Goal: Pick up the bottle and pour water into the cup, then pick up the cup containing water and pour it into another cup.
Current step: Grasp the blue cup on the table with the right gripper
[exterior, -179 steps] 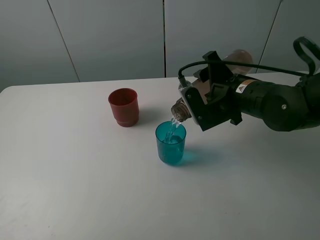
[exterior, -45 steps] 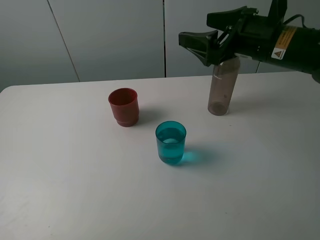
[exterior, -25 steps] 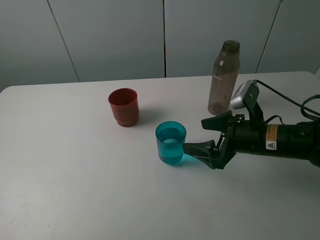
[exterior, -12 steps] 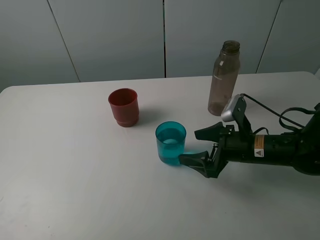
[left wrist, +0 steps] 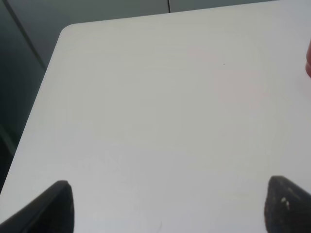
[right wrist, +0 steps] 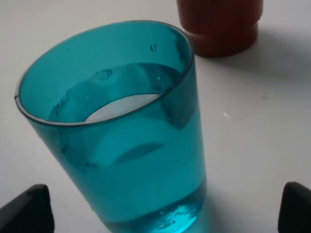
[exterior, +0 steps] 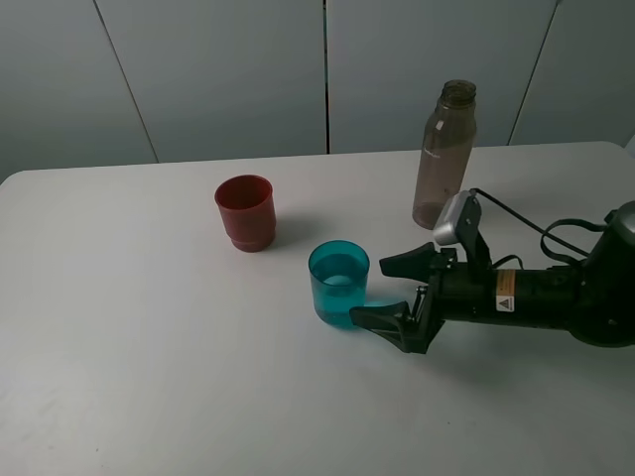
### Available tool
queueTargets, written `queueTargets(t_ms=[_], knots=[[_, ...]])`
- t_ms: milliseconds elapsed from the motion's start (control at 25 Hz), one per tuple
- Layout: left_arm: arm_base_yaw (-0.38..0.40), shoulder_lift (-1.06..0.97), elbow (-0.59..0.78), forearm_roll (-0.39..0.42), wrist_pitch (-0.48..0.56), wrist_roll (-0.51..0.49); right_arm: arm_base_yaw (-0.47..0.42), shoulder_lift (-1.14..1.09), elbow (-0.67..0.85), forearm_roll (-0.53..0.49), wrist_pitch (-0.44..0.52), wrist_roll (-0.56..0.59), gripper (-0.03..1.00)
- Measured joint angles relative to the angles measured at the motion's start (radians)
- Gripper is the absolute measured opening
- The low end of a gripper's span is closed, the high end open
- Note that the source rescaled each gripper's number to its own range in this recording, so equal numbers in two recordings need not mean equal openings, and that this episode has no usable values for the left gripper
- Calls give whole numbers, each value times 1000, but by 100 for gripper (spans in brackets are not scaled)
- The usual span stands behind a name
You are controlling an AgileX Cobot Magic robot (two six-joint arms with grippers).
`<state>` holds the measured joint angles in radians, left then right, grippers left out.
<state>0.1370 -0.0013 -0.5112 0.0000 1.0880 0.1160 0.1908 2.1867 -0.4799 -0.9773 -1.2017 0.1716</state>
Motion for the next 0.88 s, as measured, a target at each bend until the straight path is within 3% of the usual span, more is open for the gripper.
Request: queueTargets(t_ms=[880], knots=[[0, 0, 0, 0, 0, 0, 30, 59, -164, -148, -9, 117, 100]])
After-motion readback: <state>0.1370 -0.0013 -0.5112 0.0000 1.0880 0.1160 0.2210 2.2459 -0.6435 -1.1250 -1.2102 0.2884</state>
